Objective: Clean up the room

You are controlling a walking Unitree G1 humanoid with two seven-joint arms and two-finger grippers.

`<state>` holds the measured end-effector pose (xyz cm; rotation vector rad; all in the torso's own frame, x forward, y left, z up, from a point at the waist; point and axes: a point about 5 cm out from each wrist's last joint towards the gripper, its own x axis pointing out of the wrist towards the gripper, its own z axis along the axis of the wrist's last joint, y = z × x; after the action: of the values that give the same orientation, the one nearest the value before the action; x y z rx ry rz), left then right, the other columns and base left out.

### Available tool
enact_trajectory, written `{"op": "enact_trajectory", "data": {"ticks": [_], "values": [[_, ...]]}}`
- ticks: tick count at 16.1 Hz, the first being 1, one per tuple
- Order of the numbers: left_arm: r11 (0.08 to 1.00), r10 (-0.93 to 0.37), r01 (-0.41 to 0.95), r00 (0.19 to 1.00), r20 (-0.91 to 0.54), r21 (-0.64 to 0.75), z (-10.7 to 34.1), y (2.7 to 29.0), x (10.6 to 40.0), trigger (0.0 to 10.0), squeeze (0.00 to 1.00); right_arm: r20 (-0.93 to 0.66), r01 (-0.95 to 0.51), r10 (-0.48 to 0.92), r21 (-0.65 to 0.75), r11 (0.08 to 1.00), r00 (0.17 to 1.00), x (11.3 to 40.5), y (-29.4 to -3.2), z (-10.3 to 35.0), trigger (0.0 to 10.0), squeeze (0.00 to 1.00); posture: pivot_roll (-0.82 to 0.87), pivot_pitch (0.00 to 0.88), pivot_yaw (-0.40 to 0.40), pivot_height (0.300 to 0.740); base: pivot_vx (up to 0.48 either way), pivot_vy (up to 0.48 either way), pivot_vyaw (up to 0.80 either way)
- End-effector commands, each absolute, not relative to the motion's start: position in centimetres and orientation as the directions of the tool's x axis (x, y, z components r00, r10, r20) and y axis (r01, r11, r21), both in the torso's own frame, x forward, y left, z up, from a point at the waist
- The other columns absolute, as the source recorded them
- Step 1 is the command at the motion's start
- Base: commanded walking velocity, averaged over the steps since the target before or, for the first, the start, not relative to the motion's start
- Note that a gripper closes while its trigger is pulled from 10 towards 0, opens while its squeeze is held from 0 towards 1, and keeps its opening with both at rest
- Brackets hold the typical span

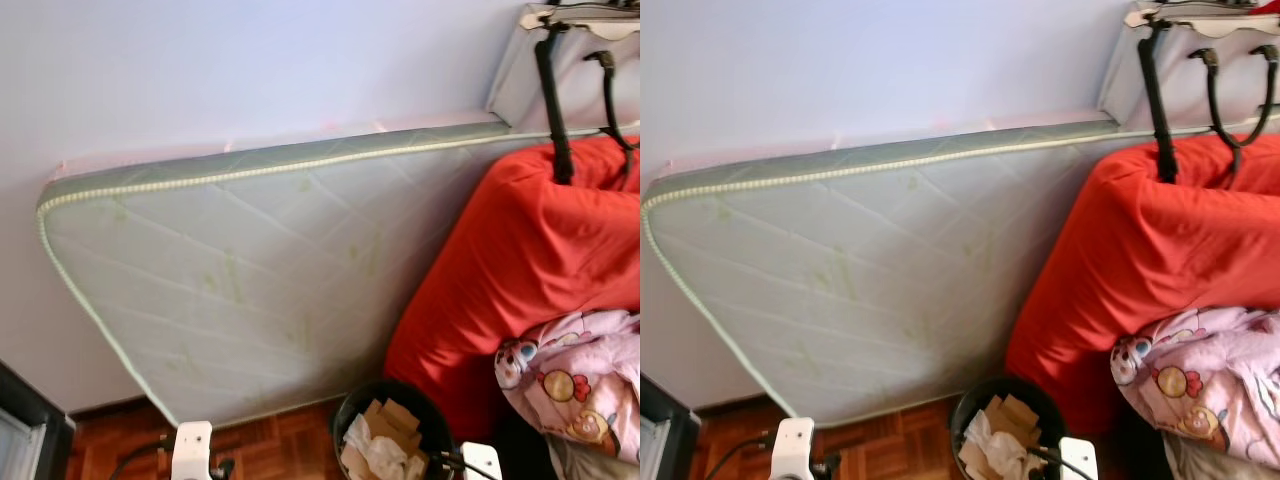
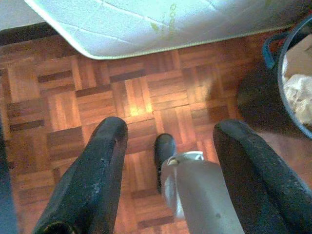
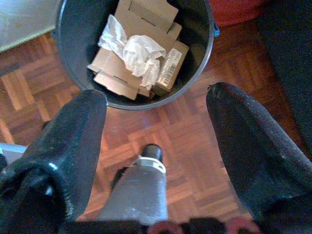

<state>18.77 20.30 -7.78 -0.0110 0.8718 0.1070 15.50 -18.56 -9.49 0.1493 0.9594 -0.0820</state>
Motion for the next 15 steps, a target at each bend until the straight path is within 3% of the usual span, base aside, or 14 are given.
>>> {"op": "enact_trajectory", "data": {"ticks": [1, 5, 10, 13, 15], "values": [[0.997, 0.072, -0.061, 0.636, -0.768, 0.043, -7.7, 20.1, 19.0, 10.0, 0.0, -0.837, 0.138, -0.002, 0.088, 0.987, 0.547, 14.9, -18.7, -9.7, 10.0, 0.0, -0.02, 0.0, 0.003, 0.74, 0.0, 0.0, -0.7], [0.999, 0.052, -0.026, 0.641, -0.765, 0.046, -7.7, 20.3, 18.8, 10.0, 0.0, -0.869, 0.064, 0.014, 0.052, 0.997, 0.494, 13.7, -18.7, -10.2, 10.0, 0.0, -0.02, 0.0, -0.003, 0.74, 0.0, 0.0, -0.69], [0.999, 0.036, 0.006, 0.641, -0.767, 0.051, -7.7, 20.1, 18.8, 10.0, 0.0, -0.858, 0.016, 0.039, 0.055, 0.998, 0.513, 13.8, -18.6, -10.1, 10.0, 0.0, -0.02, 0.0, -0.001, 0.74, 0.0, 0.0, -0.69], [0.997, 0.037, 0.026, 0.65, -0.759, 0.071, -7.5, 20.3, 19.1, 10.0, 0.0, -0.859, 0.008, 0.043, 0.056, 0.998, 0.51, 13.7, -18.5, -10.2, 10.0, 0.0, -0.01, 0.0, 0.004, 0.74, 0.0, -0.412, -0.69], [0.997, 0.033, 0.027, 0.645, -0.763, 0.066, -7.6, 20.3, 19.0, 10.0, 0.0, -0.859, 0.008, 0.046, 0.058, 0.998, 0.51, 13.7, -18.5, -10.2, 10.0, 0.0, -0.01, 0.0, 0.003, 0.74, 0.0, 0.0, -0.69]]}}
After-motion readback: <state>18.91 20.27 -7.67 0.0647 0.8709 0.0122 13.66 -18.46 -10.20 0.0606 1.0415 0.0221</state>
